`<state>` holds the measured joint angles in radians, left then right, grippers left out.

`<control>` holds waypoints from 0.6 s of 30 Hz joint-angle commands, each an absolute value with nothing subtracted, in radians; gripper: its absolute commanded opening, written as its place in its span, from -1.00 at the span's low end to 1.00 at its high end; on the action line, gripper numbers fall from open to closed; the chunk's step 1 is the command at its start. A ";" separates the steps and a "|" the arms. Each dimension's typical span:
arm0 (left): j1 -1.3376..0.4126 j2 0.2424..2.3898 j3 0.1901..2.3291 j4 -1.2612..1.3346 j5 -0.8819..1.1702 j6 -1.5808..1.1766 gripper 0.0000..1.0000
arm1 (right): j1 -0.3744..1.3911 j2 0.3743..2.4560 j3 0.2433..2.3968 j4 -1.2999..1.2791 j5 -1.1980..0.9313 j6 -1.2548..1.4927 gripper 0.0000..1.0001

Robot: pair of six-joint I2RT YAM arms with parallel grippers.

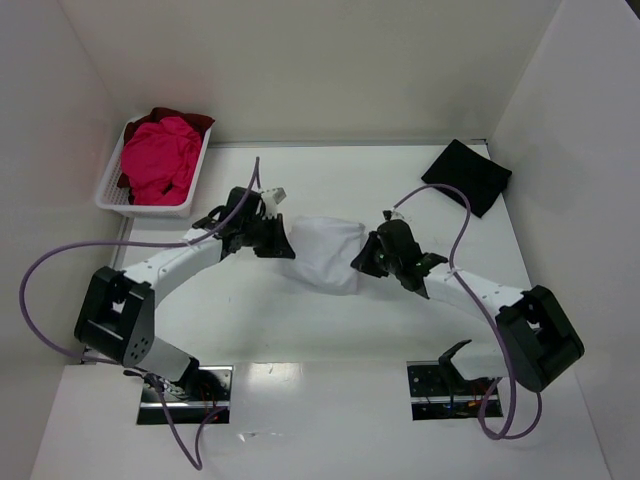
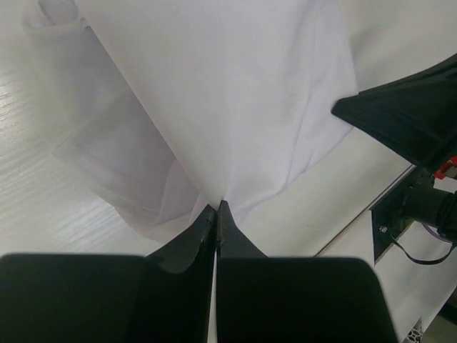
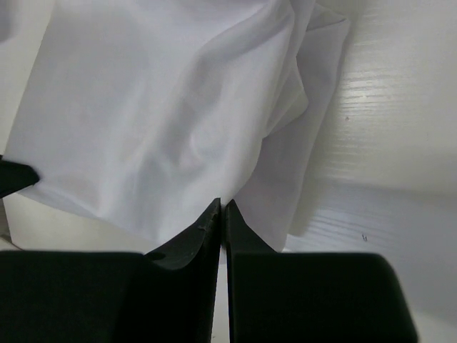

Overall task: Fold and stack the t-shirts
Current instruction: Smooth out wrinkles on the folded tshirt

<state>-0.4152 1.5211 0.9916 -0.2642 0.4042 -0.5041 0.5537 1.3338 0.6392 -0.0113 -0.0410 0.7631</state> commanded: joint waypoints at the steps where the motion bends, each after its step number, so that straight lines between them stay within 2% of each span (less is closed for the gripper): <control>1: -0.419 1.444 0.953 -0.281 0.405 -0.512 -1.00 | 0.565 1.255 0.611 -0.012 -0.011 0.776 -0.82; 12: -0.428 1.295 0.841 -0.302 0.405 -0.534 -1.00 | 0.574 1.200 0.548 -0.023 -0.021 0.795 -0.82; 17: -0.428 1.279 0.822 -0.311 0.414 -0.534 -1.00 | 0.574 1.160 0.514 -0.032 -0.021 0.795 -0.74; 18: -0.437 1.288 0.810 -0.311 0.414 -0.534 -0.89 | 0.574 1.151 0.502 -0.032 -0.021 0.795 -0.65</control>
<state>-0.4282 1.2961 0.8345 -0.3107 0.3988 -0.5282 0.5652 1.1950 0.5270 -0.0235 -0.0406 0.7918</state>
